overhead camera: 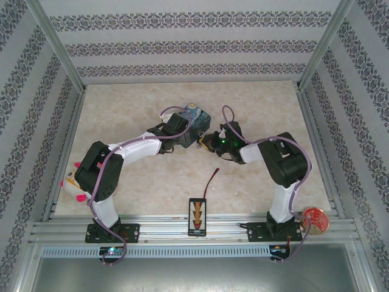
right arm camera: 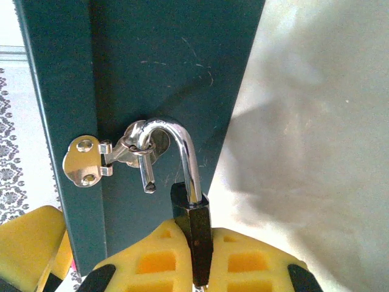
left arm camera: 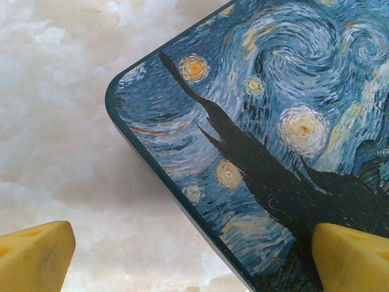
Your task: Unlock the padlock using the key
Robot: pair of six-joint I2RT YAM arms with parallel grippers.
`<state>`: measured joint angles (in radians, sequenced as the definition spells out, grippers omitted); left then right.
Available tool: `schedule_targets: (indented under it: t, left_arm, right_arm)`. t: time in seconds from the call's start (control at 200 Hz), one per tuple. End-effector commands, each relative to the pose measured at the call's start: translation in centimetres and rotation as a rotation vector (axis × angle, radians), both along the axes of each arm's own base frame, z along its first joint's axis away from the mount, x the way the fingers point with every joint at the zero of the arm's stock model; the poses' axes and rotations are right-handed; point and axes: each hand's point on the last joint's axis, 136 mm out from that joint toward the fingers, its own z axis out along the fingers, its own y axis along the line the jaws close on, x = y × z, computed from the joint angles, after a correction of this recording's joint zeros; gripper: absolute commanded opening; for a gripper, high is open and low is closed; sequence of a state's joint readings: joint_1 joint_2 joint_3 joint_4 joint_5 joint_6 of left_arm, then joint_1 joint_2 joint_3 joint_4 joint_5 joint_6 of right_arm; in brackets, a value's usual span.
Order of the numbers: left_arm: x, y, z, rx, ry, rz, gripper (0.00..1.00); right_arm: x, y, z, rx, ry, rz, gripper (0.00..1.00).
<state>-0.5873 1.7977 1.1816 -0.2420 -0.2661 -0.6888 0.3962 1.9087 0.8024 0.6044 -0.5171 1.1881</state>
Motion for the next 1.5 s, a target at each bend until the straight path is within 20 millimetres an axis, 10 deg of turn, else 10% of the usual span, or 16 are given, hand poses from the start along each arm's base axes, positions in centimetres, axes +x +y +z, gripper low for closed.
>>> schedule_targets:
  t: [0.0,1.129,1.499]
  left_arm:
    - [-1.9,0.8,-1.1,0.034,0.058,-0.008,0.97]
    - [-1.9,0.3,-1.0,-0.010,0.039,-0.015,0.89]
    - [1.5,-1.0,3.8,-0.071,-0.114,0.014,0.95]
  right_arm:
    - [1.3,-0.8,0.0,0.009,-0.026,-0.061,0.00]
    - [2.7,-1.9,-0.6,0.066,-0.050,-0.162,0.00]
    - [2.1,-2.1,-0.7,0.068,-0.049,-0.167,0.00]
